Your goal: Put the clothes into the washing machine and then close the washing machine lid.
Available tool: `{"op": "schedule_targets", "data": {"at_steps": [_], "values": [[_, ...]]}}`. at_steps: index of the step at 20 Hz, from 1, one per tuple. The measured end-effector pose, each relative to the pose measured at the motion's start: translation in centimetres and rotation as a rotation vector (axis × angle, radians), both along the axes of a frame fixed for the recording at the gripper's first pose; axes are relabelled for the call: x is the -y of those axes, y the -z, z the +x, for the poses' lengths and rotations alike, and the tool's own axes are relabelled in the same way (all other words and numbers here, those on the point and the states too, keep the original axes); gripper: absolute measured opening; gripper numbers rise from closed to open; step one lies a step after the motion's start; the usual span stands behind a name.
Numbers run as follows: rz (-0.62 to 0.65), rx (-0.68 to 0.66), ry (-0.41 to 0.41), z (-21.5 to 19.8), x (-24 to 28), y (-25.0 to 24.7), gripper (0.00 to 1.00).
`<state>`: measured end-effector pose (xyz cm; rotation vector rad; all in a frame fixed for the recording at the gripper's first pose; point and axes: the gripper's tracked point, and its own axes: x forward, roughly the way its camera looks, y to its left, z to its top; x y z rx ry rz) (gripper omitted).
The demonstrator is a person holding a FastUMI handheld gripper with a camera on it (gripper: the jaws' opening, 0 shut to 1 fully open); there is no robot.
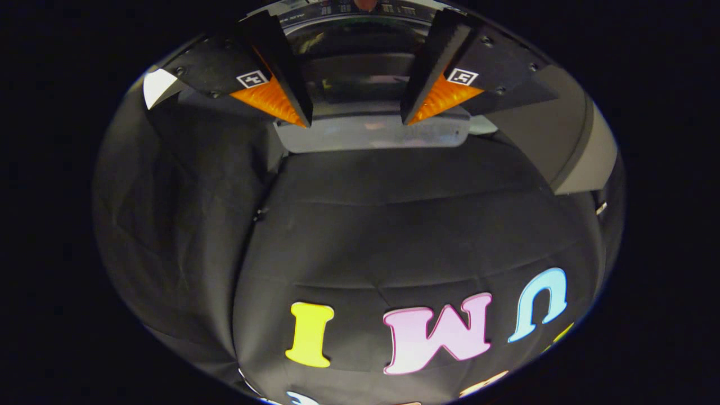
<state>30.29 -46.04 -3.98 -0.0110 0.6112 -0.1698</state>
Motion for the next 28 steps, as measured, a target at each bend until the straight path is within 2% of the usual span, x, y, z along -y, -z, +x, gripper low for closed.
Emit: {"op": "schedule_targets", "data": {"at_steps": [6, 10, 15, 18, 22, 28], "values": [[0.006, -0.2, -0.021, -5.0, 0.3, 8.2, 1.0], [0.02, -0.258, -0.021, -6.2, -0.1, 10.8, 1.0], [0.033, -0.273, -0.017, -6.6, -0.3, 11.5, 1.0], [0.032, -0.2, -0.024, -5.2, -0.7, 8.0, 1.0], [0.004, -0.053, -0.046, -3.5, -0.8, 0.5, 1.0], [0.009, 0.198, -0.078, -3.3, -2.1, -11.1, 0.99]]}}
